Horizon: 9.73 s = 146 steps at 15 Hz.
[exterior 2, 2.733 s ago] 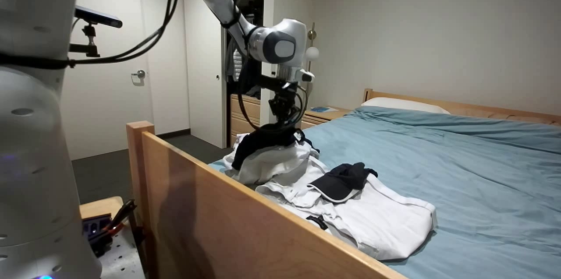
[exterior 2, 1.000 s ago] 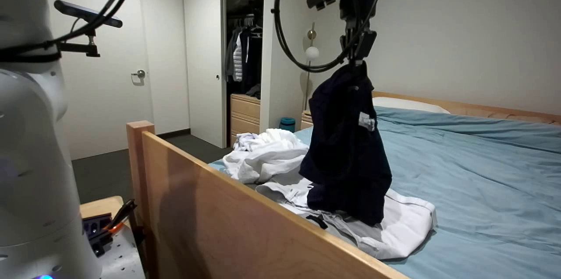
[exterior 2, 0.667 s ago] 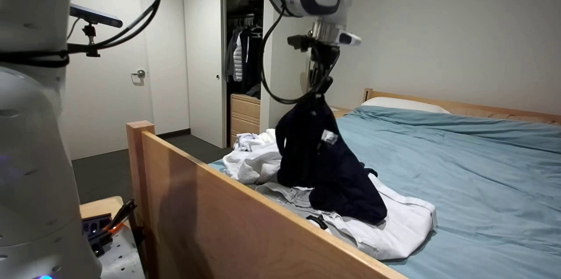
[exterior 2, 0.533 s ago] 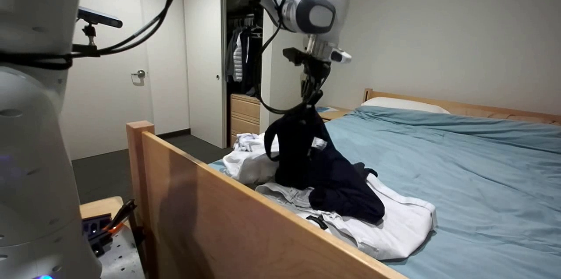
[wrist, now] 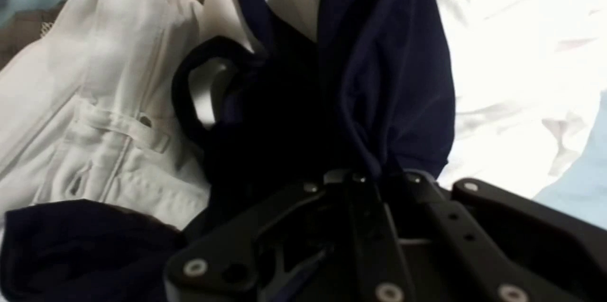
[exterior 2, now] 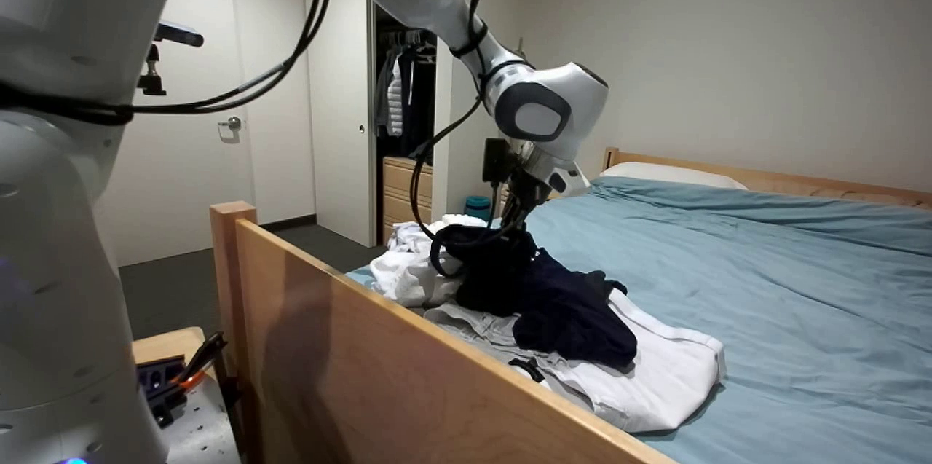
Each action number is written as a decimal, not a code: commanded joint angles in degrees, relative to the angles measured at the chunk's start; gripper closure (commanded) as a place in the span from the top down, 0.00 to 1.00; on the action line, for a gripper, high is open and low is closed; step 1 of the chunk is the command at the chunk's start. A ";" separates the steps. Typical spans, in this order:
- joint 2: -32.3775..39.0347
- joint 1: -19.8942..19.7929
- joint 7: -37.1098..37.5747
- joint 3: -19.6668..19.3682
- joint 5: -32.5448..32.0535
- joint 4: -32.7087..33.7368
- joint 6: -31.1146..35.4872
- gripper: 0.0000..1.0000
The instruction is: Move the clothes on the left and pile them on the right
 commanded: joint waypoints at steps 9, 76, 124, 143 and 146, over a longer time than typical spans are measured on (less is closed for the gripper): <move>-6.69 -4.93 2.37 -7.22 -1.43 -0.83 2.65 0.08; -2.92 14.15 -1.46 5.94 -27.47 -2.23 13.10 0.08; 7.17 -9.74 28.58 -11.75 -15.01 43.23 -22.33 0.08; 28.00 -24.42 31.44 -7.42 -8.33 68.25 -22.42 0.58; 25.69 -23.79 31.29 -7.31 -8.35 69.25 -19.28 0.77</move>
